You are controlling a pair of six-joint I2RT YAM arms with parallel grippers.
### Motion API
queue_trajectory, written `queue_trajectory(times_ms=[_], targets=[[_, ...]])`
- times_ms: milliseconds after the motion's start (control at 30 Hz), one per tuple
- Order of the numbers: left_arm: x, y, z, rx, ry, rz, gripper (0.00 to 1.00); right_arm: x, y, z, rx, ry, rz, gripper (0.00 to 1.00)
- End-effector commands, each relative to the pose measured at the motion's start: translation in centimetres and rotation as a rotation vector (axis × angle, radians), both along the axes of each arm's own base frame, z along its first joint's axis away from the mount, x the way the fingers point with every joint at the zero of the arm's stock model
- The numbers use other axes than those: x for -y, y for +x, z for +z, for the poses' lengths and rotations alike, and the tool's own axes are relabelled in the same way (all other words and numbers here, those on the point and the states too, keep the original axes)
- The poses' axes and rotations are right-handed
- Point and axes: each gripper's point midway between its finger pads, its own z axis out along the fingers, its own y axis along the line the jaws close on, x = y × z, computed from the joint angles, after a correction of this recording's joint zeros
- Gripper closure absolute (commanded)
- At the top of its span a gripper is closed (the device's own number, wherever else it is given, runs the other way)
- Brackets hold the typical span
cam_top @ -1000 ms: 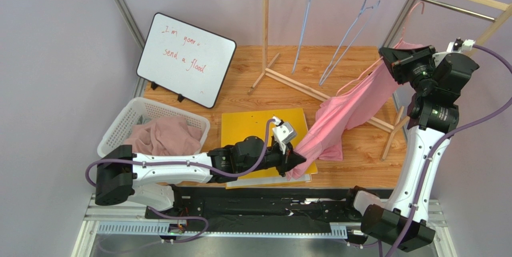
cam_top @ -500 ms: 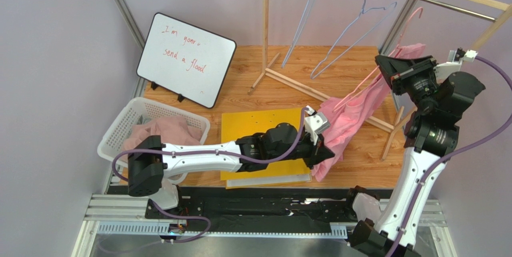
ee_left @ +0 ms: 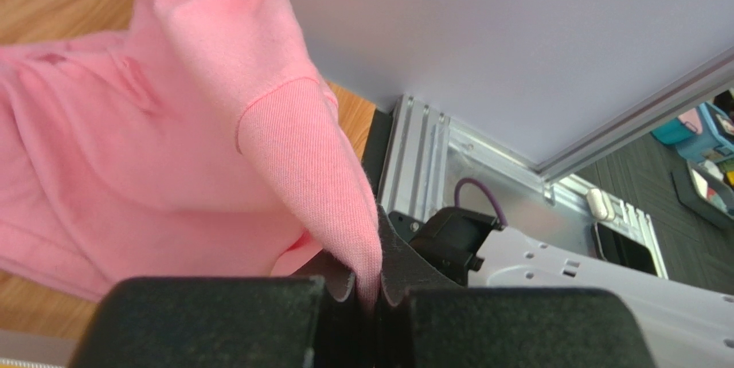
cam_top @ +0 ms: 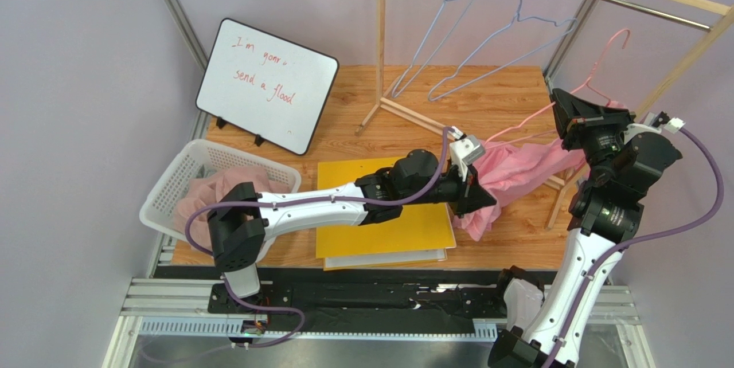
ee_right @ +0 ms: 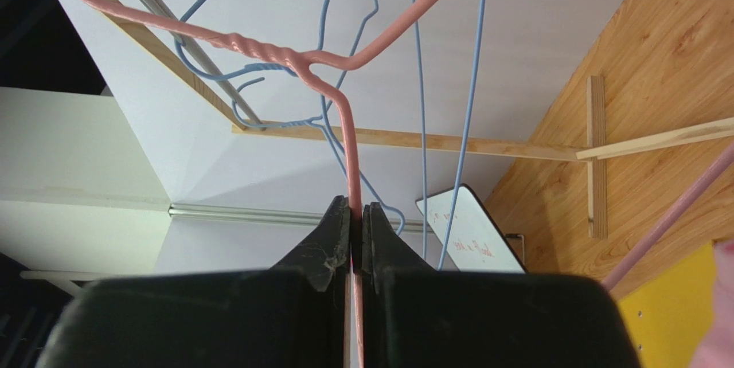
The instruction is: Remove the t-shirt from the hanger
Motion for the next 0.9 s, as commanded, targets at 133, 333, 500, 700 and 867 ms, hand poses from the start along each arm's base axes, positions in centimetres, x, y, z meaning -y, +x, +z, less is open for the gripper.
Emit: queue_trajectory(times_ms=[133, 333, 500, 700, 867], targets=[[-1.3, 0.3, 5.0, 0.012, -0.202, 0.018, 1.00, -7.4, -4.3, 2.7, 0.081, -0.053, 0.405, 1.00], [-3.9, 0.9, 4.1, -0.011, -0.209, 0.117, 1.00, -7.1, -3.8, 3.1, 0.096, -0.162, 0.399, 1.00], [-5.0, 3.0, 3.1, -0.025, -0.209, 0.241, 1.00, -8.0, -4.2, 2.8, 0.127, -0.050, 0.500, 1.00], [-2.8, 2.8, 3.0, -0.077, -0.222, 0.157, 1.00, -7.8, -5.0, 5.0, 0.179, -0.269, 0.392, 1.00], [-3.0, 1.9, 2.2, -0.108, -0.212, 0.119, 1.00, -6.6, -3.6, 5.2, 0.221, -0.499, 0.335, 1.00]])
